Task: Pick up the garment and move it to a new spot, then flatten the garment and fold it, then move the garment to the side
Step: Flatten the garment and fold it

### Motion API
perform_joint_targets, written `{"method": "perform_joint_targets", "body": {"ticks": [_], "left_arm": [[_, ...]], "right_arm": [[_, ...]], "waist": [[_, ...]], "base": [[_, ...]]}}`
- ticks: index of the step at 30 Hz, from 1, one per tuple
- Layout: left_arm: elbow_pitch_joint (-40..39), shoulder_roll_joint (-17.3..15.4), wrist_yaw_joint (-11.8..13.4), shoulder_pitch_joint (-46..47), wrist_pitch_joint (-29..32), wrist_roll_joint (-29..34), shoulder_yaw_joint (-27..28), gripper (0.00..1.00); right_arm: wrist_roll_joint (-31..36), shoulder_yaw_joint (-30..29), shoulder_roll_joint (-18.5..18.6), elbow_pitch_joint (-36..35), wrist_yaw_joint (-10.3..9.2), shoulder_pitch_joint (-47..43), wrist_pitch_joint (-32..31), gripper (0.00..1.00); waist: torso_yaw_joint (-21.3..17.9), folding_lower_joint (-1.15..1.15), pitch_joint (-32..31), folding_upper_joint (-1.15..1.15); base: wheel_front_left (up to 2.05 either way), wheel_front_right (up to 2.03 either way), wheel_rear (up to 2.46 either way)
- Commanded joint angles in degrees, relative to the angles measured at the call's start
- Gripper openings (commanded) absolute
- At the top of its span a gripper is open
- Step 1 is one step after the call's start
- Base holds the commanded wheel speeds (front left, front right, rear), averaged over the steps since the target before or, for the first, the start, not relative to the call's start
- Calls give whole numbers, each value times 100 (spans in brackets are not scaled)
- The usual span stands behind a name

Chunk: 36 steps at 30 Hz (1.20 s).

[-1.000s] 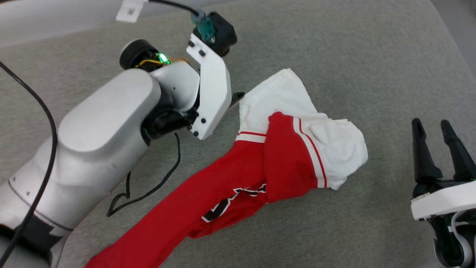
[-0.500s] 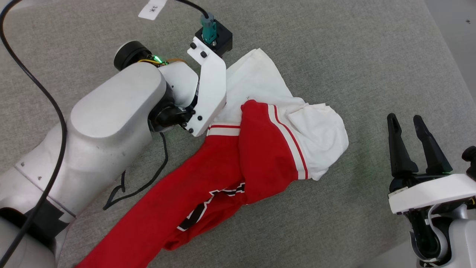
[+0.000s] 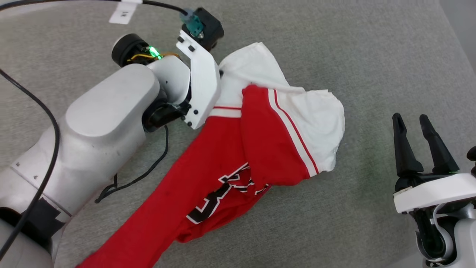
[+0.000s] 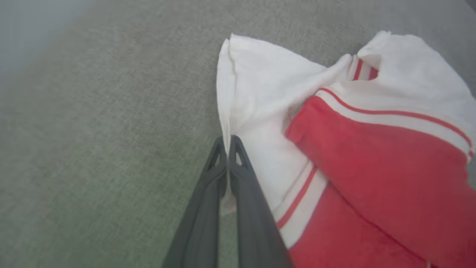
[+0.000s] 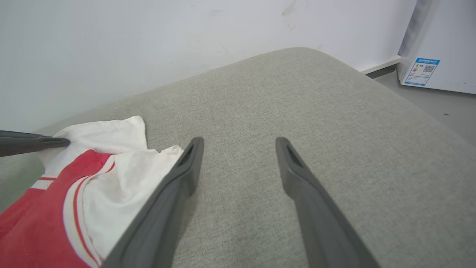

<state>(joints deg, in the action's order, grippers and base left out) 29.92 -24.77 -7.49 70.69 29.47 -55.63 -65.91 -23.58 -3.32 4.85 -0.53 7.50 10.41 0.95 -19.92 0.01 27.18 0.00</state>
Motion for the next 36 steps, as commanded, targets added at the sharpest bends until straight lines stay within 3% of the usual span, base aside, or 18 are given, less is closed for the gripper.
{"method": "perform_joint_targets", "body": {"ticks": [1, 12, 28, 36], "left_arm": [[16, 5, 10, 74, -184, 32, 62, 0], [167, -123, 93, -82, -1686, -32, 532, 0], [-46, -1071, 996, -2114, -3406, -619, 1253, 0], [-284, -1278, 1275, -3401, -3991, -1139, 1496, 0]], "right_arm": [[37, -29, 47, -41, -2, -13, -29, 100], [221, -275, 204, -368, -2, -277, -460, 100], [352, -477, 316, -672, -1, -671, -1060, 100], [356, -595, 268, -707, -2, -784, -1279, 100]], "waist": [[161, -1, -149, 0], [989, -1, -677, 0], [1974, -1, -1286, 0], [2289, -1, -1415, 0]], "base": [[0, 0, 0], [0, 0, 0], [0, 0, 0], [0, 0, 0]]}}
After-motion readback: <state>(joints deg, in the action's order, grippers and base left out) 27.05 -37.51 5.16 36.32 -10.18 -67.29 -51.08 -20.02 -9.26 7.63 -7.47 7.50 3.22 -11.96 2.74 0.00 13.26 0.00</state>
